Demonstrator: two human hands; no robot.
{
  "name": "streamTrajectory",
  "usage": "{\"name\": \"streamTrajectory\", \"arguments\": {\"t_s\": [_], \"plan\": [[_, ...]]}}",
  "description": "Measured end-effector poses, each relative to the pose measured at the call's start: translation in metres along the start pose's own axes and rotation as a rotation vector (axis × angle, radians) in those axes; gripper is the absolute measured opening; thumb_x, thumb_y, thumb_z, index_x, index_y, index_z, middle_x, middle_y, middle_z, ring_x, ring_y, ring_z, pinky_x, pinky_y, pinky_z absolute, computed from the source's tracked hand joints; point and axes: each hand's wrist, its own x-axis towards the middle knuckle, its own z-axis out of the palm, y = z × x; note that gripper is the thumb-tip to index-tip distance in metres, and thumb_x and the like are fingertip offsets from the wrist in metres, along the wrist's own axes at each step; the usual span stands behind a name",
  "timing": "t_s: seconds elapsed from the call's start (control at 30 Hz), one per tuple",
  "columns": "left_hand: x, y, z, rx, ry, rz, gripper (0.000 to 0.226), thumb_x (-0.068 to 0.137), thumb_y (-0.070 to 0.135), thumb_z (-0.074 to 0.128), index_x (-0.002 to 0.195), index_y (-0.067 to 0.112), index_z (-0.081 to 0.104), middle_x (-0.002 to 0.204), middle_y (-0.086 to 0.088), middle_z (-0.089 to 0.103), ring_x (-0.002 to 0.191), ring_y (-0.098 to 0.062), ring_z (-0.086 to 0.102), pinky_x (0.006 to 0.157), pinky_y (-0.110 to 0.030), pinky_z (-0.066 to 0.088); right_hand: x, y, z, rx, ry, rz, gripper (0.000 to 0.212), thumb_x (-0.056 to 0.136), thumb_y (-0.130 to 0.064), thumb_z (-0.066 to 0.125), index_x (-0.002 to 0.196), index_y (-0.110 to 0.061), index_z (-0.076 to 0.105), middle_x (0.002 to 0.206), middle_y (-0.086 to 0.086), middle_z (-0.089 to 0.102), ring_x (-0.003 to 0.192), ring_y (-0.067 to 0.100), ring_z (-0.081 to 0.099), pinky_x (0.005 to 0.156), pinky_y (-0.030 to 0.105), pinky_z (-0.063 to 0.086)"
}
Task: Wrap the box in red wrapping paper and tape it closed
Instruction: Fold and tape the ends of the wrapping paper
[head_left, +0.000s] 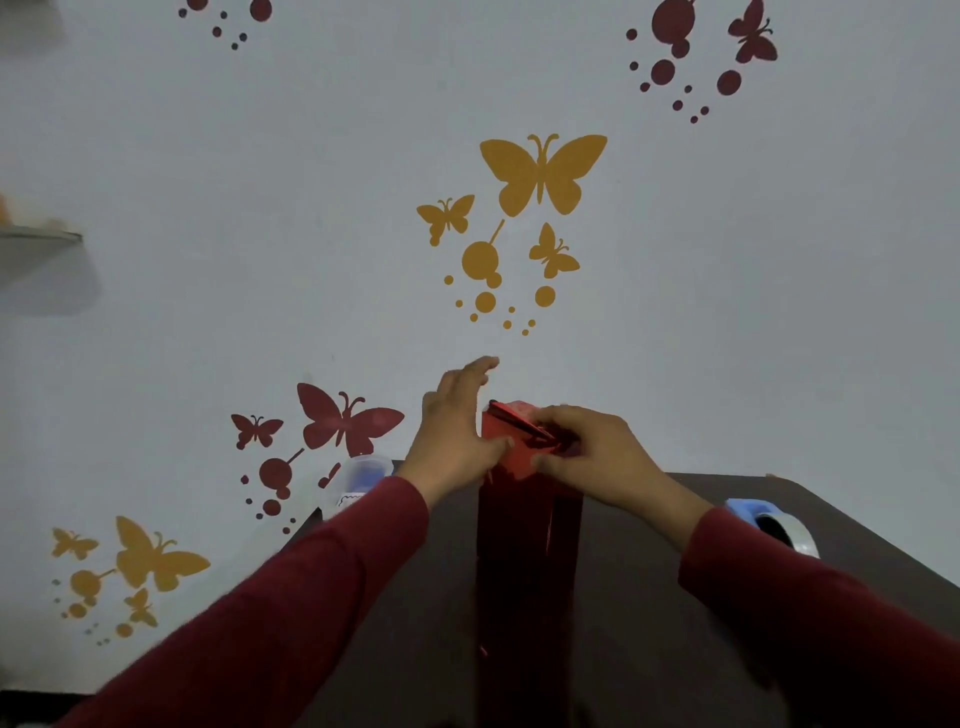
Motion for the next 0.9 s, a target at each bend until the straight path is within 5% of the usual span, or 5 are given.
{"name": "streamTrajectory", "arguments": {"t_s": [0.27, 0.5, 0.63, 0.77, 0.9], "plan": [[0.058, 0.032, -0.028, 0.007, -0.315, 0.154, 0.012, 0.084, 0.027, 0.085, 0.095, 0.022, 0.083, 0.084, 0.005, 0.078, 0.078, -0.002, 0.07, 0.071, -0.012, 0.051, 0.0, 0.012, -0.016, 0.188, -0.052, 0.162, 0.073, 0.084, 0.001, 0.066, 0.145, -0.037, 0.051, 0.122, -0.017, 0.073, 0.106, -0.001, 0.067, 0.085, 0.01, 0.045], [0.049, 0.045, -0.032, -0.137, 0.017, 0.152, 0.019, 0.092, 0.035, 0.076, 0.092, 0.017, 0.081, 0.081, 0.007, 0.076, 0.076, -0.009, 0.07, 0.074, -0.023, 0.057, -0.003, 0.008, -0.006, 0.25, -0.033, 0.124, 0.077, 0.091, -0.003, 0.063, 0.157, -0.034, 0.038, 0.15, 0.0, 0.057, 0.145, 0.013, 0.042, 0.101, 0.019, 0.037], [0.015, 0.069, -0.02, -0.189, 0.127, 0.307, 0.012, 0.093, 0.032, 0.077, 0.093, 0.02, 0.08, 0.084, 0.016, 0.075, 0.078, -0.005, 0.068, 0.072, -0.011, 0.048, -0.01, 0.009, -0.009, 0.298, 0.026, 0.094, 0.076, 0.089, -0.01, 0.069, 0.154, -0.036, 0.039, 0.143, -0.021, 0.06, 0.132, 0.001, 0.053, 0.098, 0.019, 0.037], [-0.019, 0.094, 0.016, -0.222, 0.175, 0.47, 0.003, 0.093, 0.022, 0.076, 0.092, 0.022, 0.079, 0.082, 0.013, 0.072, 0.072, -0.015, 0.065, 0.067, -0.016, 0.049, -0.037, 0.013, -0.029, 0.36, 0.299, 0.179, 0.035, 0.095, -0.017, 0.066, 0.128, -0.03, 0.065, 0.113, -0.021, 0.073, 0.104, -0.011, 0.063, 0.081, 0.006, 0.045], [-0.038, 0.105, 0.078, -0.259, 0.062, 0.566, 0.003, 0.093, 0.022, 0.077, 0.094, 0.019, 0.078, 0.08, 0.011, 0.068, 0.07, -0.01, 0.063, 0.068, -0.015, 0.046, -0.083, 0.038, -0.054, 0.382, 0.435, 0.338, 0.016, 0.093, -0.016, 0.064, 0.095, -0.025, 0.077, 0.084, -0.007, 0.079, 0.083, 0.007, 0.075, 0.081, 0.032, 0.061]]}}
